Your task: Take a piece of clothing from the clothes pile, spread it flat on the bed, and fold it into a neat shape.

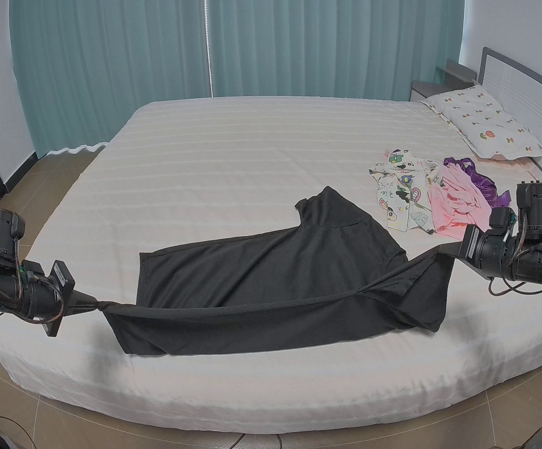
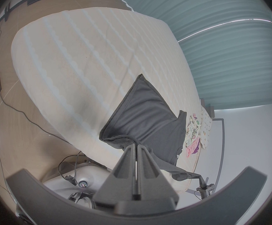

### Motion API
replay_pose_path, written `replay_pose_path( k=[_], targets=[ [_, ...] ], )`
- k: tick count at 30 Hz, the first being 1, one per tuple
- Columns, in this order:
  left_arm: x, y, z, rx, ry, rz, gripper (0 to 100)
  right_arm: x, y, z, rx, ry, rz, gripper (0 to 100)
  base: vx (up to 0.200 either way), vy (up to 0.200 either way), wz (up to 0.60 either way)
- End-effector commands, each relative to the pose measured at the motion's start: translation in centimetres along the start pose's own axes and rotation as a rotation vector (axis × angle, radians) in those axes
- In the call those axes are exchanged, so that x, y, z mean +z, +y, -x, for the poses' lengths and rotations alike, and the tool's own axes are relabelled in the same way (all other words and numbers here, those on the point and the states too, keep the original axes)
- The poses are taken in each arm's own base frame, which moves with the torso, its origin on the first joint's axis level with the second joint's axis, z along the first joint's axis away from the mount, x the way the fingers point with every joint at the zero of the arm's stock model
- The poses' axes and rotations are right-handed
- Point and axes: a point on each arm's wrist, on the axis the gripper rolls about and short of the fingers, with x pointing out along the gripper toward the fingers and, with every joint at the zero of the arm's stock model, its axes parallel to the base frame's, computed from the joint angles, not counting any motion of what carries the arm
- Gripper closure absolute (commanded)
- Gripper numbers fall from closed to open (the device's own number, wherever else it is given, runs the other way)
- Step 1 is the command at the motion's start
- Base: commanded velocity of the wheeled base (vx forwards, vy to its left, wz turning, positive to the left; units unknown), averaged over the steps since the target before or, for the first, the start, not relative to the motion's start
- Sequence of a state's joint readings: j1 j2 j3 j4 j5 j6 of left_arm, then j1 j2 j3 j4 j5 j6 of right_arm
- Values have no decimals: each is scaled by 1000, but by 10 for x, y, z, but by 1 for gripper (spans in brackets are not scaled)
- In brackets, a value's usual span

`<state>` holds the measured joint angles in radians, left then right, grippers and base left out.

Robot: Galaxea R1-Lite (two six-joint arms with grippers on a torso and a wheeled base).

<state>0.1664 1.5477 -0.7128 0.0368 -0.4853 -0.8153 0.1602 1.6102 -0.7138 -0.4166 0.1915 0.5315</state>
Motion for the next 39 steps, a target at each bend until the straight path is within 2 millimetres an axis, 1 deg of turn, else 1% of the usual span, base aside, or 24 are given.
replay_pose_path(
  k=[1, 4, 6, 8, 9, 14, 16, 19, 20, 21, 27, 31, 39],
  targets=[
    [5, 3, -11, 24, 22, 17, 100, -1, -2, -6, -5, 13, -3, 100, 0, 0, 0],
    [8, 3, -15, 30, 28, 20, 100, -1, -2, -10, -10, 21, -4, 100, 0, 0, 0],
    [14, 1, -20, 32, 29, 24, 100, -1, -2, -17, -11, 29, -4, 100, 0, 0, 0],
    [17, 1, -23, 34, 30, 25, 100, -1, -2, -19, -12, 33, -4, 100, 0, 0, 0],
    [21, 0, -29, 40, 37, 29, 100, 0, -3, -24, -14, 37, -6, 100, 0, 0, 0],
    [30, 2, -44, 57, 54, 42, 100, 0, -6, -32, -23, 50, -11, 100, 0, 0, 0],
    [38, 2, -56, 70, 64, 52, 100, -3, -11, -42, -35, 65, -15, 100, 0, 0, 0],
    [44, 3, -66, 80, 73, 60, 100, -4, -14, -52, -33, 51, -14, 100, 0, 0, 0],
    [44, 3, -66, 80, 73, 60, 100, -4, -14, -52, -33, 51, -14, 100, 0, 0, 0],
    [47, 5, -73, 89, 83, 64, 100, -4, -16, -59, -22, 31, -12, 100, 0, 0, 0],
    [51, 6, -86, 101, 99, 72, 100, -9, -21, -74, -22, 35, -20, 100, 0, 0, 0],
    [60, 5, -99, 105, 99, 104, 100, -14, -26, -84, -30, 48, -24, 100, 0, 0, 0],
    [65, 6, -117, 120, 114, 105, 100, -21, -33, -96, -23, 38, -23, 100, 0, 0, 0]
  ],
)
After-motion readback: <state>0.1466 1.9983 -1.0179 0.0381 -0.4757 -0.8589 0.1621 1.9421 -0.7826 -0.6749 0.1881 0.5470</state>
